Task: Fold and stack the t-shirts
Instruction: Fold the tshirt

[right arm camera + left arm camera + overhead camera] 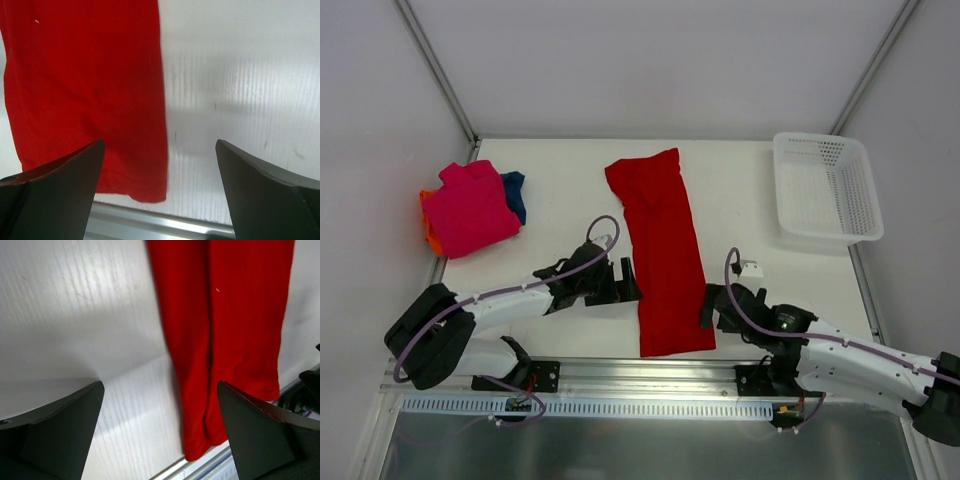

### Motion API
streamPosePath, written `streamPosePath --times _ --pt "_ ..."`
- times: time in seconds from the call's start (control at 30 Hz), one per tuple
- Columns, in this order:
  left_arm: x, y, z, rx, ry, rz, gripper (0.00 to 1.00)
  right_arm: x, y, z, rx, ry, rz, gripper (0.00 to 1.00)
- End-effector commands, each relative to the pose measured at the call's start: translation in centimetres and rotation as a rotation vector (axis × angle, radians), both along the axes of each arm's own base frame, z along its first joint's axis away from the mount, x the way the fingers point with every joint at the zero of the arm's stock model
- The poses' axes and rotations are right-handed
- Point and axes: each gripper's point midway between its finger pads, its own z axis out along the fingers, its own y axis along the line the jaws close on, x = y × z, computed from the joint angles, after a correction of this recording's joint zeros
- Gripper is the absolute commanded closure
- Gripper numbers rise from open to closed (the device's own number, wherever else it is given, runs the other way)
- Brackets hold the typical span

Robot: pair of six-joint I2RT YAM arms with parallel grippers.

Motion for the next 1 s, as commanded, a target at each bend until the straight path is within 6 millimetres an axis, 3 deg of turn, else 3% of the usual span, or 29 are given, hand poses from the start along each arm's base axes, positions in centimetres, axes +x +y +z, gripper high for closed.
streamPosePath --times 0.0,0.23,0.5,0.53,0.57,0.63,0.67,0.77,0.8,0.97 --pt "-1.9 -0.9 1.1 -0.085 -0.003 0.032 0.01 -1.6 -2.6 -0.3 -0.022 -0.006 -0.107 0.03" --pt "-6.7 0.1 -0.5 -0.099 0.011 0.02 0.01 -3.7 -2.4 -1.2 -0.038 -0.007 -0.118 0.04" --pt "-9.8 -0.3 0.1 -0.221 0.0 0.008 0.01 -5.5 1.1 -3.5 -0.074 -0.008 -0.107 0.01" --pt "-10.4 0.3 -0.9 -0.214 0.015 0.008 0.01 -5.7 1.1 -3.8 -0.085 -0.01 -0.108 0.01" --pt "-10.7 -0.3 -0.1 -0.278 0.013 0.005 0.01 -5.8 1.3 -4.0 -0.079 -0.009 -0.111 0.01" --pt "-11.7 0.1 -1.2 -0.311 0.024 -0.001 0.01 -6.1 1.5 -4.1 -0.068 -0.012 -0.115 0.01" --pt "-11.9 -0.3 -0.5 -0.363 0.019 -0.001 0.01 -6.1 1.3 -4.2 -0.075 -0.017 -0.118 0.01" --pt "-11.9 -0.1 -0.7 -0.364 0.013 0.014 0.01 -6.2 1.5 -3.6 -0.061 -0.03 -0.114 0.01" --pt "-12.3 0.4 -1.7 -0.348 0.025 0.015 0.01 -6.2 1.2 -3.2 -0.073 -0.042 -0.103 0.01" --pt "-12.0 -0.6 -0.9 -0.327 0.007 0.001 0.01 -5.8 1.5 0.2 -0.016 -0.116 -0.067 0.01"
